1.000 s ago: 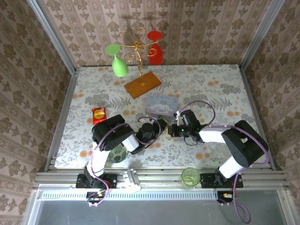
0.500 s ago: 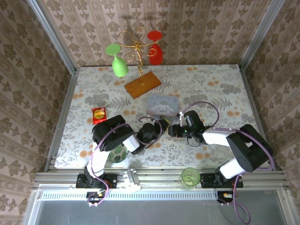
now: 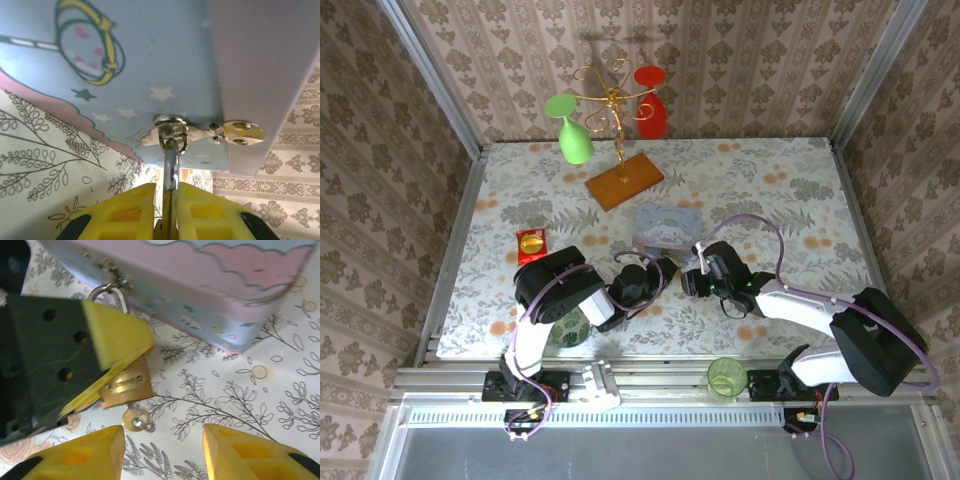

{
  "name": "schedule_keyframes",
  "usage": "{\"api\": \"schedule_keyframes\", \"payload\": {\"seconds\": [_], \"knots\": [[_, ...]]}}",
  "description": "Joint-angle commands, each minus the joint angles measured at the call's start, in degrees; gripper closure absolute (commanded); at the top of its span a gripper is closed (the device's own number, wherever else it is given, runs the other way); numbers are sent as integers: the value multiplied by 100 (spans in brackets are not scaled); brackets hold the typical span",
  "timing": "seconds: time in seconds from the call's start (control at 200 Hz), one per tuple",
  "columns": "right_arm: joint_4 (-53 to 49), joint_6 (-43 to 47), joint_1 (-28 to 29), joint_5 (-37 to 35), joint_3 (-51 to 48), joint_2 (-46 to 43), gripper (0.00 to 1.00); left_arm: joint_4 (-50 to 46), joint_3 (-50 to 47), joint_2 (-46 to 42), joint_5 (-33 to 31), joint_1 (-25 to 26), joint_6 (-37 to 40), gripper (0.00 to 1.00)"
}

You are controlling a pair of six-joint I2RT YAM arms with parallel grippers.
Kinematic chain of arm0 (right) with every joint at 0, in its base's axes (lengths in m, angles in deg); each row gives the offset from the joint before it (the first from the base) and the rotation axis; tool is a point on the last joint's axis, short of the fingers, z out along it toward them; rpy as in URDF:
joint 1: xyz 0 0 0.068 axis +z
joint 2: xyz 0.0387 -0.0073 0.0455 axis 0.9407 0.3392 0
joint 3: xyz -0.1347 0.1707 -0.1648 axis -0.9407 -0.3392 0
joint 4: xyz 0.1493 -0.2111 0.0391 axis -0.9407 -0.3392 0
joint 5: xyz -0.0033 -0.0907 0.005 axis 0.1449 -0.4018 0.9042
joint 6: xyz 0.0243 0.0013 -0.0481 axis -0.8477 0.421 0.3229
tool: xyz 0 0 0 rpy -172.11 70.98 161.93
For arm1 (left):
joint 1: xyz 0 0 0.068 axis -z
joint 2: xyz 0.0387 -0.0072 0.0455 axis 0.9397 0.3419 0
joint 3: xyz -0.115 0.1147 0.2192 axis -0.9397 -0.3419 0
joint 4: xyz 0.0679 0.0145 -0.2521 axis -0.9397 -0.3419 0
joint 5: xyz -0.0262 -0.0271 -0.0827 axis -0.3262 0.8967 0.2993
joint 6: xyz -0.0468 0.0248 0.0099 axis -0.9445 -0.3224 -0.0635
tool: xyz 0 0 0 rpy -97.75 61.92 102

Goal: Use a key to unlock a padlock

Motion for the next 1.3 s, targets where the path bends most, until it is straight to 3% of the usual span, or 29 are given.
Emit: {"api": "schedule_keyframes", "payload": {"seconds": [0.0,0.28,0.51,0.66,0.775,0.865,0.965,1.125,1.295], "knots": [[-418,527,188,-548,290,80,55,88,-47,-191,117,-26,42,100],[-138,772,524,-666,448,676,59,84,-9,-188,133,0,12,100],[-175,973,907,-1509,695,1100,63,84,16,-171,143,15,0,100],[-59,1000,1224,-2389,711,1176,75,83,35,-145,144,28,-25,100],[40,986,1285,-2443,776,1306,81,82,52,-119,158,42,-43,100],[108,976,1298,-2385,817,1411,92,84,69,-100,161,56,-54,100],[258,883,1281,-2047,793,1465,99,84,78,-100,170,67,-59,100],[692,483,986,-1050,533,1306,100,92,48,-117,179,75,-74,100],[2023,-556,-191,1298,-167,1074,100,98,8,-182,205,70,-86,100]]}}
